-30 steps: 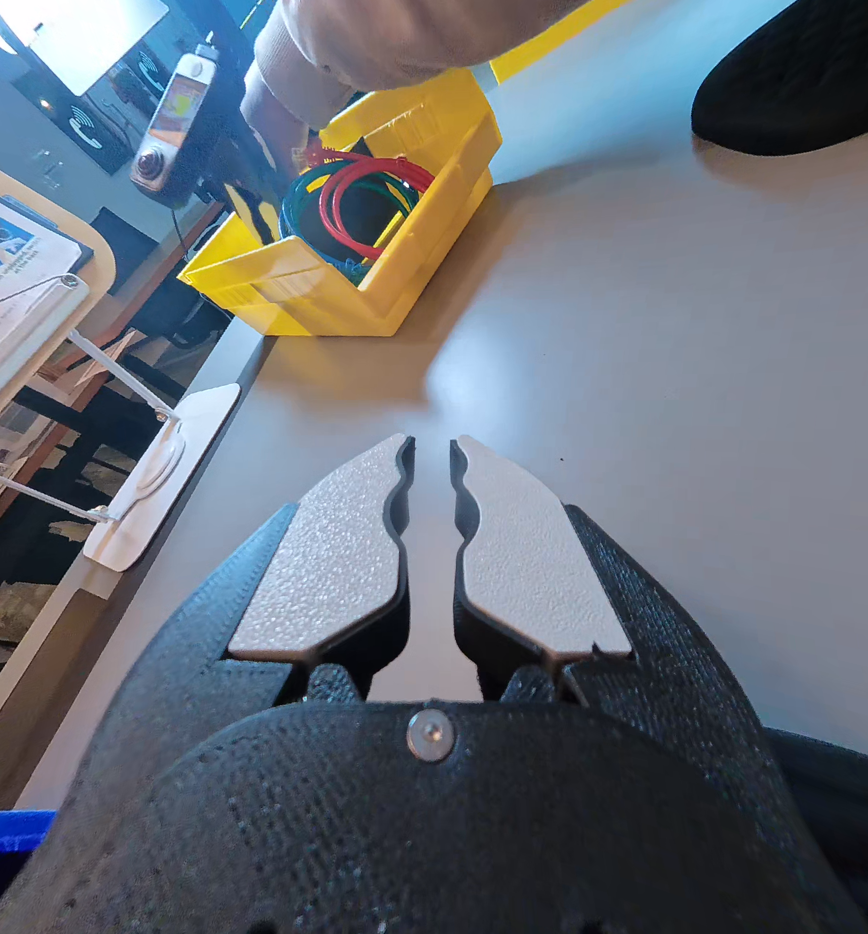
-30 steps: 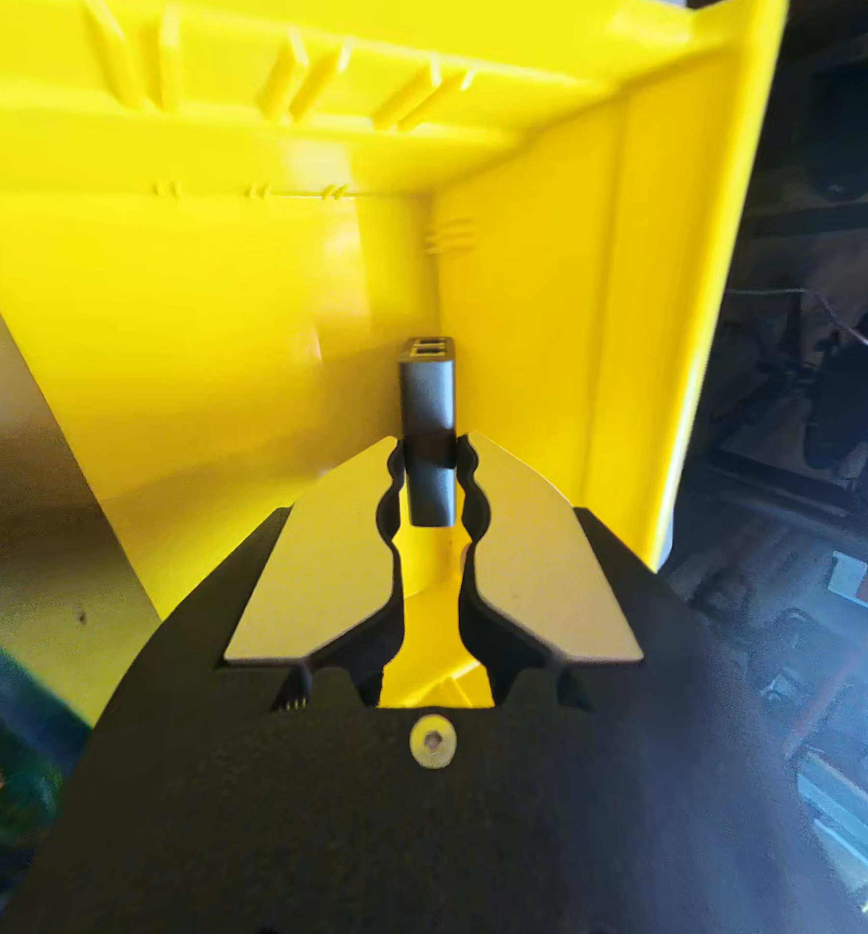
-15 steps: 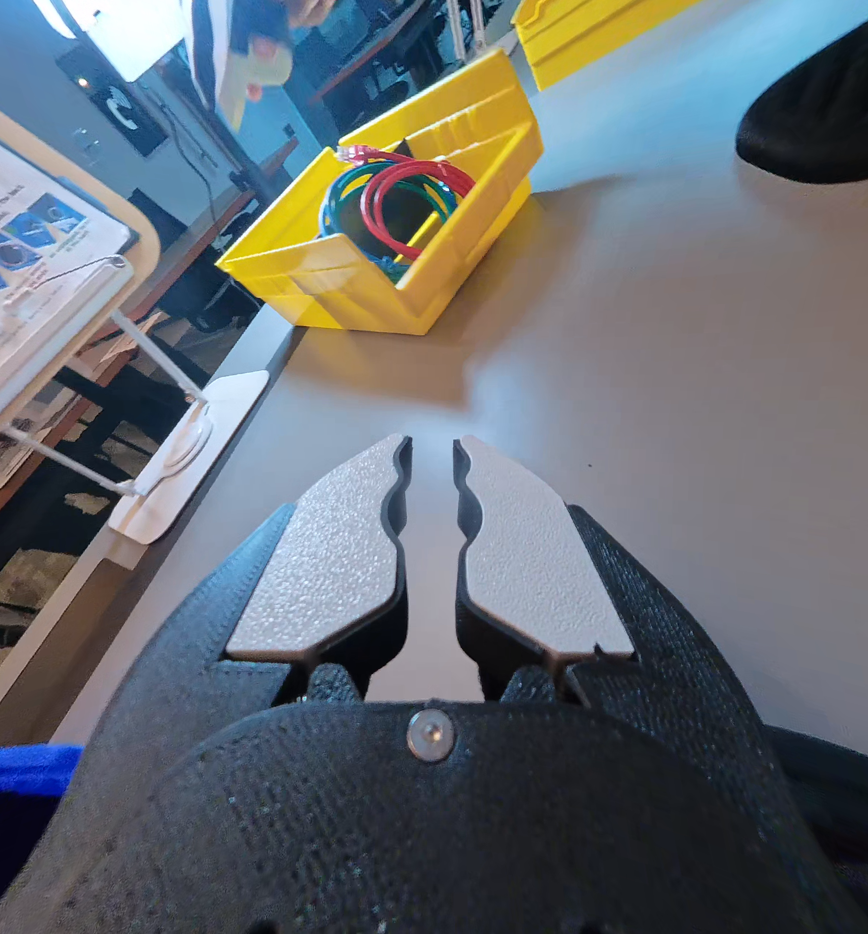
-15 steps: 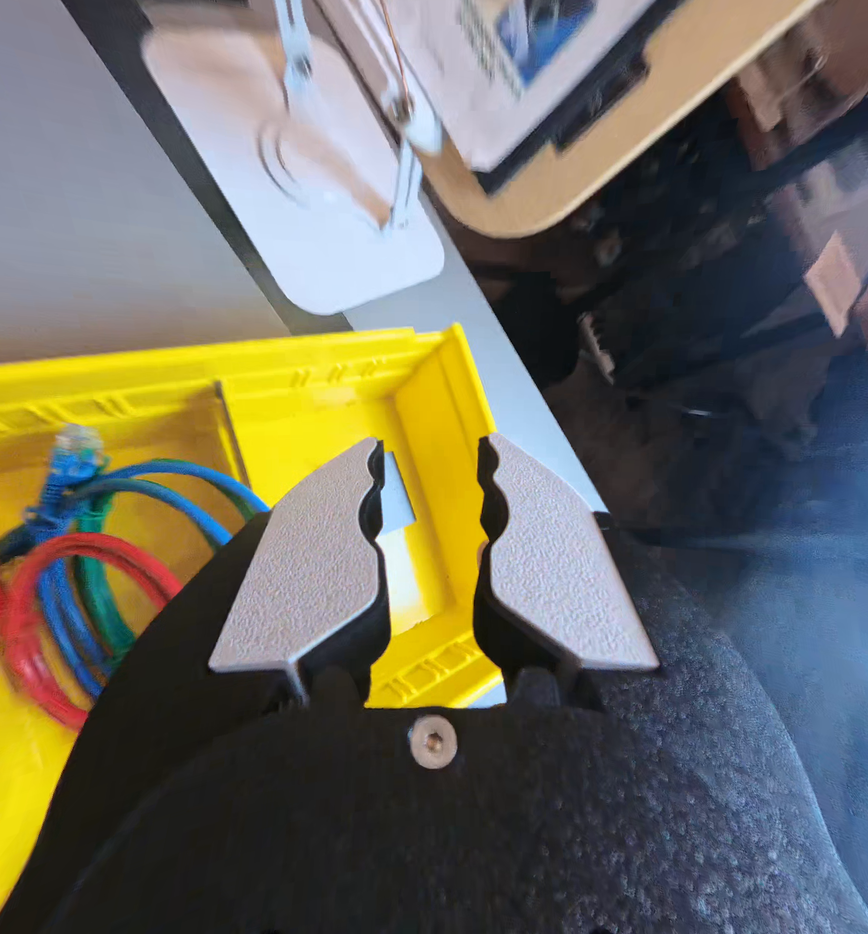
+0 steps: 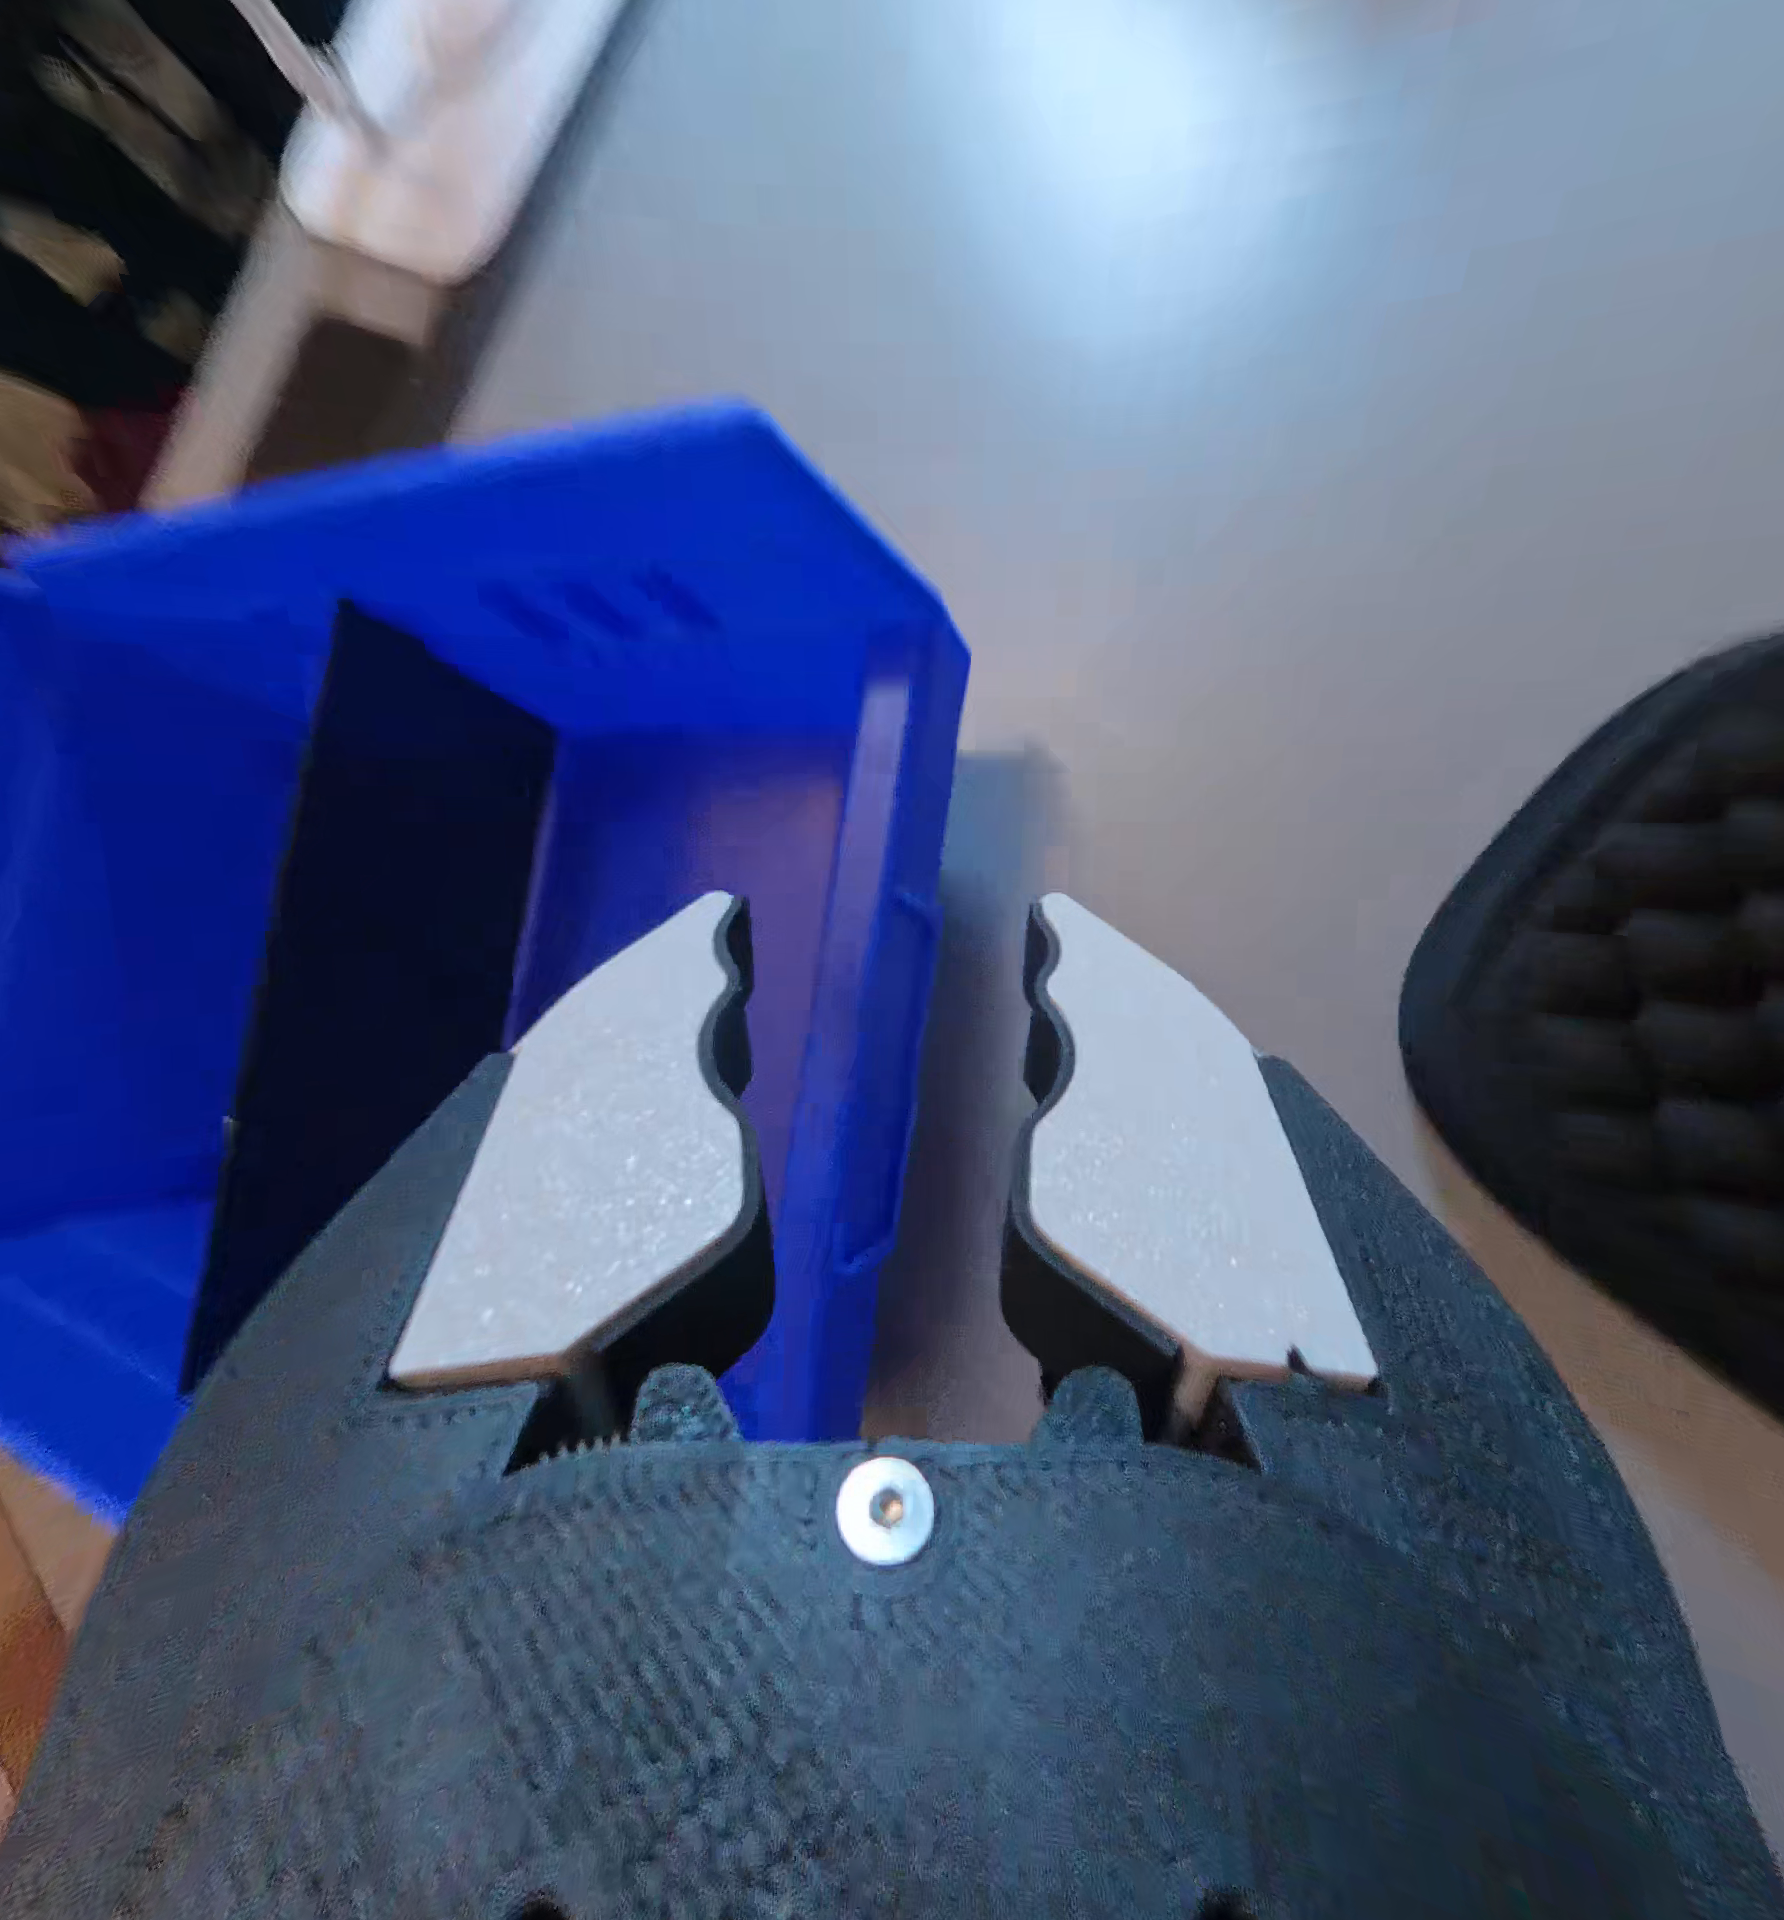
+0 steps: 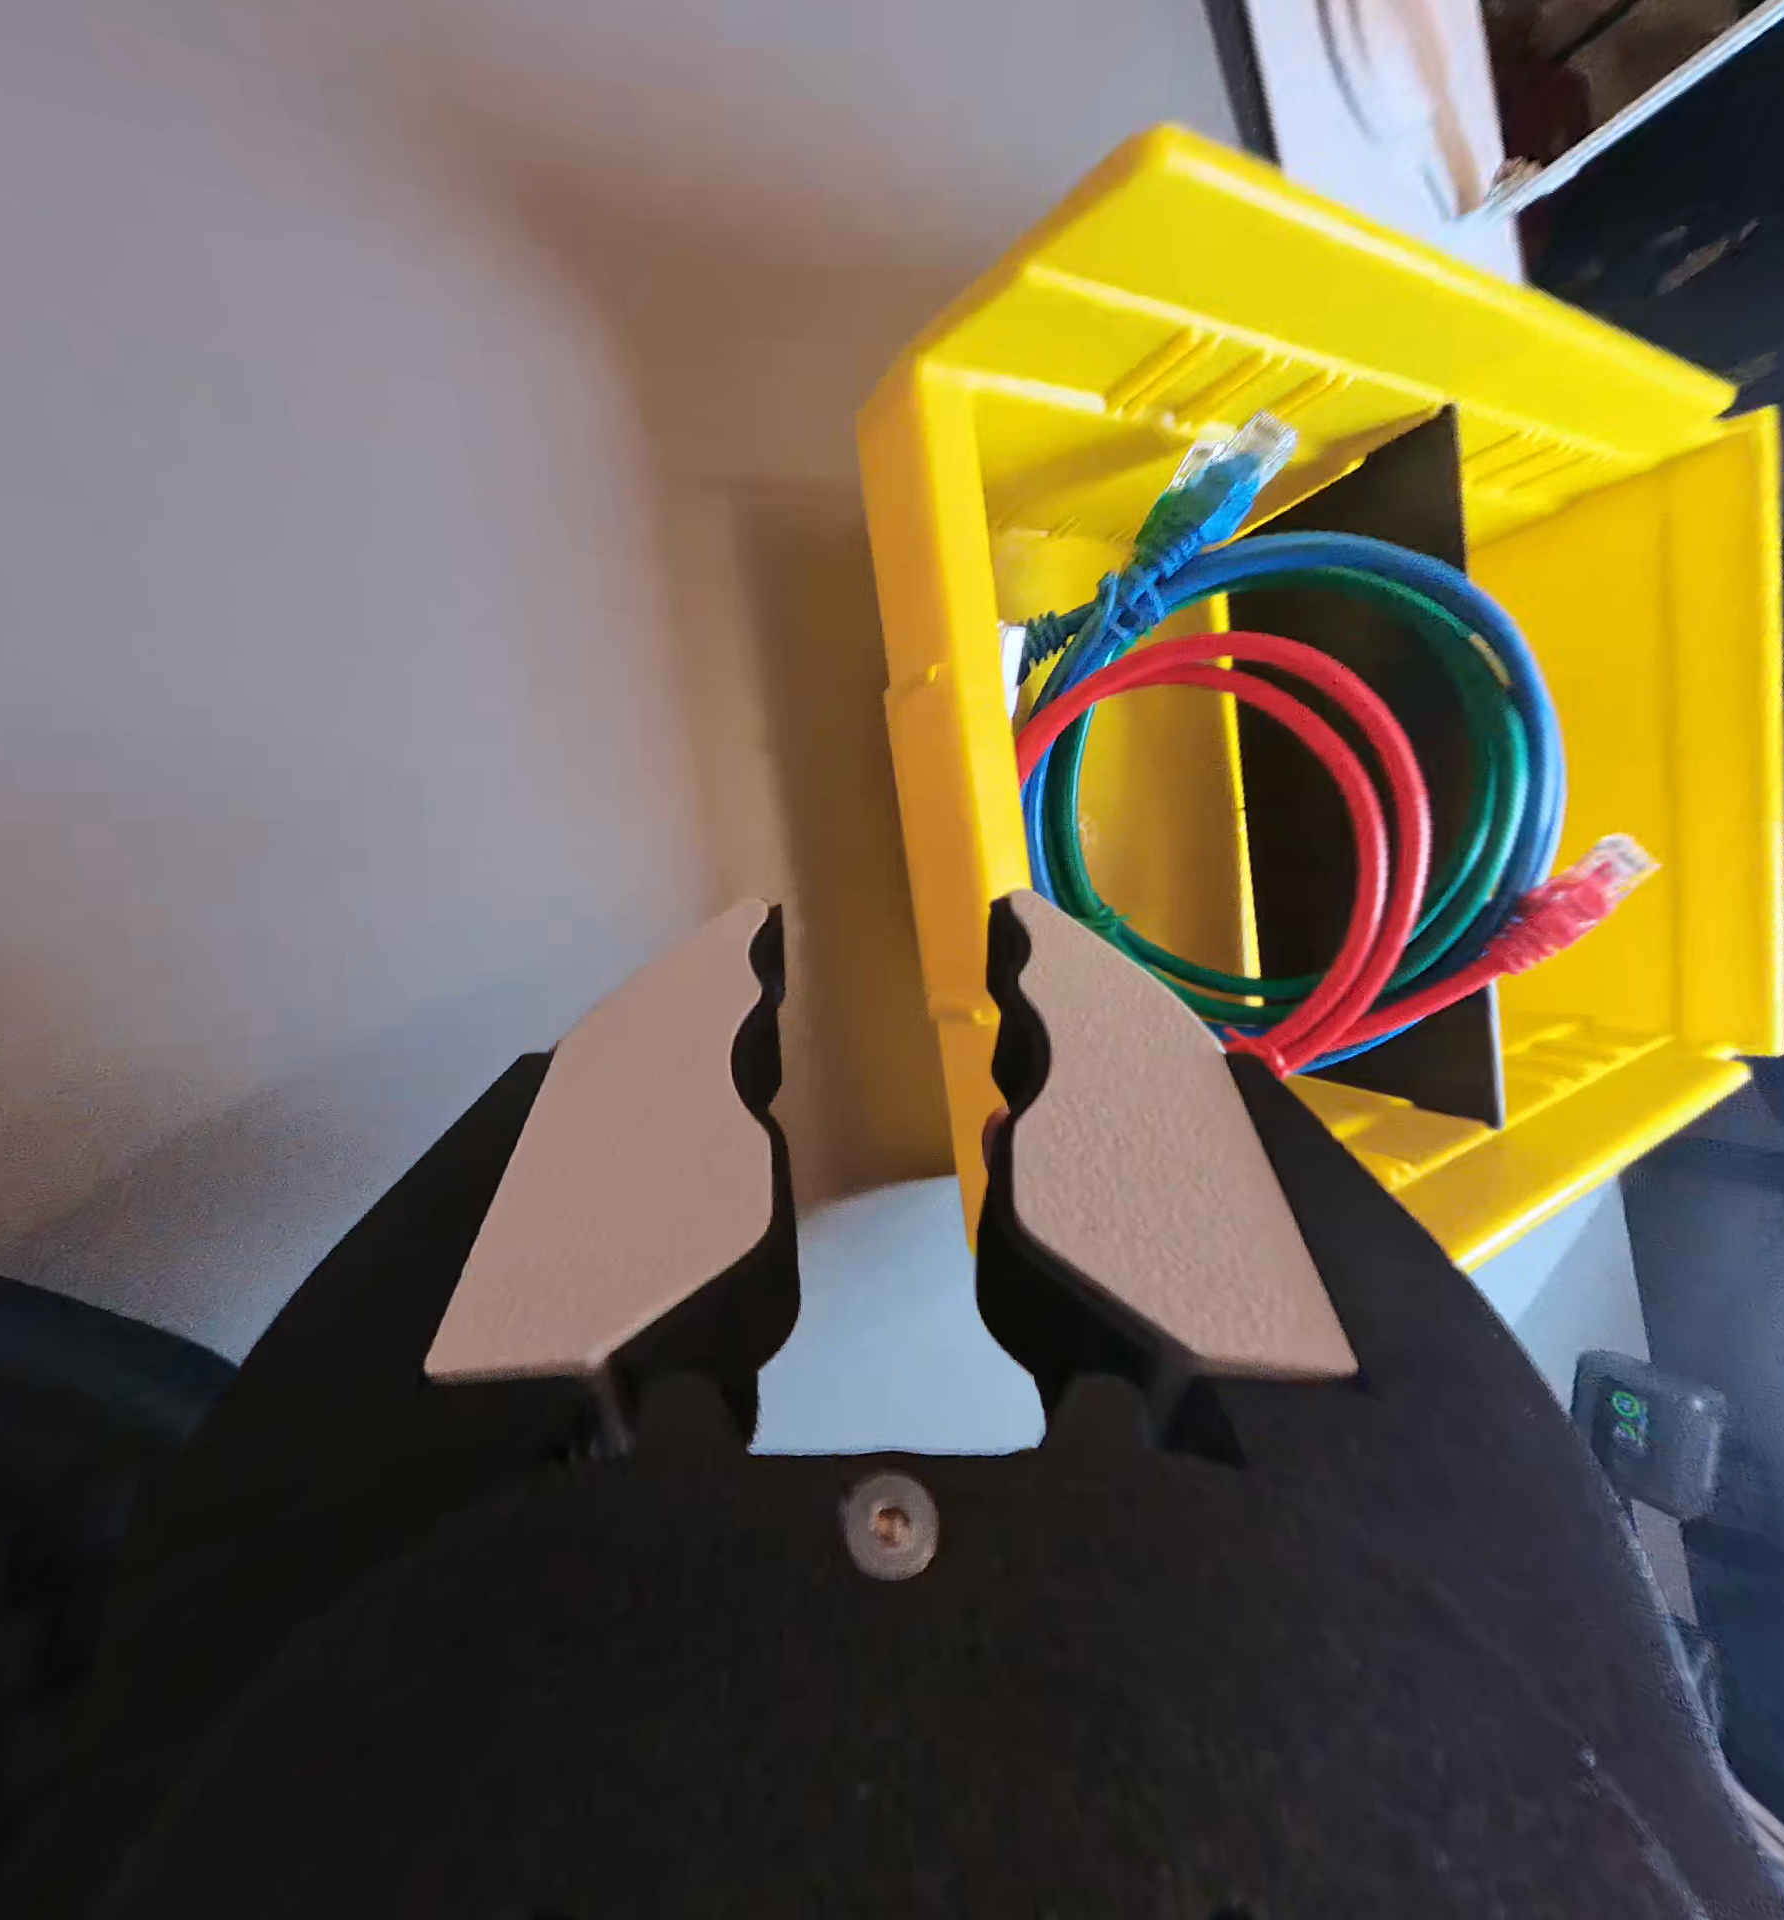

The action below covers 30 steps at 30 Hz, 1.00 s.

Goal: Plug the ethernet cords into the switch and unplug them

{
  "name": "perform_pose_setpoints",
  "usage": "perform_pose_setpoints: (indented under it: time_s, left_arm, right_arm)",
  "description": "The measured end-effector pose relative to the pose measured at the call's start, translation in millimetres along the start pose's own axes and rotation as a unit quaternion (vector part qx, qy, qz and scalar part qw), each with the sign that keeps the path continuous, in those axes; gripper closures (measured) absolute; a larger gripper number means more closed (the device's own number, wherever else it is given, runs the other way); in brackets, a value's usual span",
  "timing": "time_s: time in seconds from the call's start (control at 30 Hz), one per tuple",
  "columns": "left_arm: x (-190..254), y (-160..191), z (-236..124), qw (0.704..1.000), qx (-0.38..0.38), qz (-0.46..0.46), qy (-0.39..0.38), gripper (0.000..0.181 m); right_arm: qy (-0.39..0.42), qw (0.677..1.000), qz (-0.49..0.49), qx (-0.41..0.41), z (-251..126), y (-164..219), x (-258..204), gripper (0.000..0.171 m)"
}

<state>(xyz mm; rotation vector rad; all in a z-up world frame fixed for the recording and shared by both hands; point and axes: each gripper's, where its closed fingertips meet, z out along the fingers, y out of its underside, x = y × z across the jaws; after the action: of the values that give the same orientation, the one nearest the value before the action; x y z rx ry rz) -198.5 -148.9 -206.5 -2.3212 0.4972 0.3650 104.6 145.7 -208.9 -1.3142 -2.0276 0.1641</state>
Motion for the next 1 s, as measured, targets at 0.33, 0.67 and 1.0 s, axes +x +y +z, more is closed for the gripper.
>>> perform_pose_setpoints:
  time_s: [0.33, 0.67, 1.0]
  left_arm:
    - [-5, 58, 37, 0.984, -0.162, 0.068, 0.022, 0.152]
    - [34, 8, 56, 0.979, -0.117, 0.159, 0.041, 0.152]
    - [90, -89, 90, 0.965, -0.008, 0.251, 0.074, 0.147]
  right_arm:
    - [0.004, 0.985, -0.092, -0.147, 48, 12, 22, 0.125]
    - [-0.019, 0.980, -0.159, -0.120, 44, 10, -9, 0.140]
    - [-0.012, 0.986, -0.164, -0.002, -6, -23, -88, 0.139]
